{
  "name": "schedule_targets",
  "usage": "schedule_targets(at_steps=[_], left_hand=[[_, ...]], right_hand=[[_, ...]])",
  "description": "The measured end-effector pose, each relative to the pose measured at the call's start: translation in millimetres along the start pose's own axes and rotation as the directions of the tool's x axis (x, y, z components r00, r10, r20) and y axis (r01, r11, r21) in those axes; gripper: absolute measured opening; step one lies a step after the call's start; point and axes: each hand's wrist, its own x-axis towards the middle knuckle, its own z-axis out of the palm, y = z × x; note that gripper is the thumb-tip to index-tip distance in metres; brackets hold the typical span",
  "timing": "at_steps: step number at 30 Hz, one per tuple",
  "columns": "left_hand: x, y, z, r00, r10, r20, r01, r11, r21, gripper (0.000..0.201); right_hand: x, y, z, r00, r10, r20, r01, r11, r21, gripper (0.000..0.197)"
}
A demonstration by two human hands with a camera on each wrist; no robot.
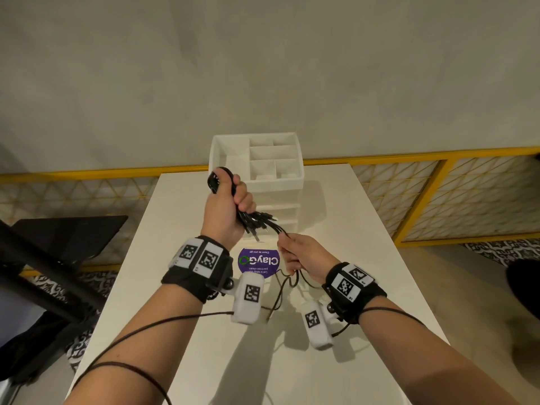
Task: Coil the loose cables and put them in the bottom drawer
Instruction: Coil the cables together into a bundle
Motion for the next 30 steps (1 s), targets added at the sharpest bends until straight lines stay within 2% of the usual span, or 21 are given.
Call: schedule_targets(at_steps=[4,8,11,12,14,16,17,18,19,20,21,23,25,26,30], left_hand=[[6.2,16.6,-3.2,0.987,0.150,-0.061,-0.148,0.989,0.029,0.044],[9.3,26.1,-10.4,0.940,0.267,-0.211,-0.254,0.963,0.087,0.043],[9.3,22.0,-18.1,0.890,0.396,-0.224,-0.303,0.883,0.357,0.035],[8.0,18.6,-20.5,0.886,0.429,-0.177,-0.294,0.814,0.502,0.029],[6.6,10.3,-28.1,0.898,0.440,0.032,-0.306,0.567,0.765,0.017],[6.8,2.0,-34.7,0.918,0.296,0.265,-0.348,0.274,0.897,0.012],[6.9,-2.8,-36.9,0.928,0.195,0.318,-0.351,0.162,0.922,0.015],[6.2,-7.3,-37.6,0.938,0.103,0.330,-0.340,0.102,0.935,0.016],[4.2,-12.0,-37.7,0.947,0.034,0.320,-0.321,0.087,0.943,0.014],[2.4,-16.6,-37.9,0.953,-0.014,0.302,-0.299,0.103,0.949,0.013],[-0.2,-20.5,-38.1,0.959,-0.042,0.280,-0.271,0.154,0.950,0.013],[-3.6,-25.1,-38.7,0.968,-0.093,0.232,-0.194,0.311,0.930,0.025],[-5.8,-26.4,-38.2,0.957,-0.190,0.220,-0.107,0.476,0.873,0.034],[-5.8,-26.3,-38.3,0.949,-0.223,0.225,-0.082,0.514,0.854,0.037],[-5.2,-28.1,-39.8,0.943,-0.252,0.219,-0.044,0.555,0.831,0.040]], right_hand=[[1.1,6.8,-6.3,0.999,-0.027,-0.039,0.025,0.998,-0.057,0.028],[1.1,7.3,-7.8,0.997,-0.035,-0.068,0.030,0.997,-0.073,0.031],[2.5,2.2,-1.7,0.993,-0.029,-0.116,0.001,0.972,-0.237,0.033],[2.7,-1.1,1.0,0.993,-0.032,-0.110,-0.006,0.943,-0.333,0.034],[1.7,-10.7,7.3,0.997,-0.031,-0.068,-0.004,0.884,-0.467,0.035],[1.4,-20.1,12.6,0.999,-0.043,-0.024,0.026,0.876,-0.481,0.030],[1.8,-24.2,14.6,0.998,-0.064,-0.012,0.050,0.877,-0.477,0.028],[3.4,-26.9,16.0,0.996,-0.087,-0.009,0.073,0.878,-0.474,0.028],[5.1,-29.7,17.1,0.995,-0.102,-0.006,0.087,0.879,-0.469,0.029],[7.1,-31.6,17.3,0.995,-0.103,-0.004,0.089,0.882,-0.463,0.030],[8.7,-33.0,17.1,0.995,-0.095,-0.001,0.084,0.885,-0.459,0.030],[10.5,-36.3,15.3,0.996,-0.083,0.012,0.079,0.877,-0.474,0.030],[10.2,-39.7,14.4,0.997,-0.073,0.017,0.072,0.871,-0.486,0.030],[10.2,-40.6,14.0,0.997,-0.071,0.012,0.068,0.870,-0.488,0.030],[12.2,-44.7,11.8,0.995,-0.093,-0.028,0.067,0.869,-0.489,0.025]])
